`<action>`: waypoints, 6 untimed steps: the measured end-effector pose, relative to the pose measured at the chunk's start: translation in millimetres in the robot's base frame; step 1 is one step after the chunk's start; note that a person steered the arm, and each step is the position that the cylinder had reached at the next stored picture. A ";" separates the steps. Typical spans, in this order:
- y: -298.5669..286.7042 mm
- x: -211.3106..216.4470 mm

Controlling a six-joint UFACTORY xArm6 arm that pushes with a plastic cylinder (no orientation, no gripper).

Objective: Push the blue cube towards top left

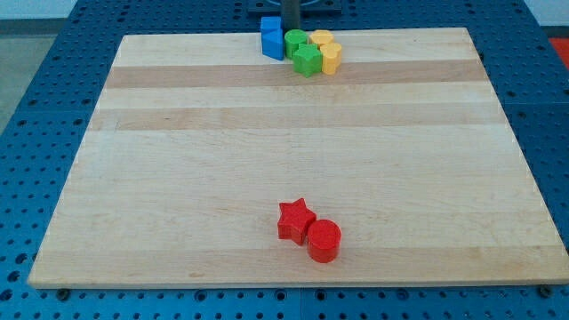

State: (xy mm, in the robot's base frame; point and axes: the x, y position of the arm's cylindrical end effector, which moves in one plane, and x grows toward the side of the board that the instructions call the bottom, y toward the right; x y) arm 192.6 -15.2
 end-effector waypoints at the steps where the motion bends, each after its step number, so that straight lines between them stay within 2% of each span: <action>1: -11.3 0.0; 3: -11.8 -0.5; 6: -73.4 9.0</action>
State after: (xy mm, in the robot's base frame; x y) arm 201.7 -88.6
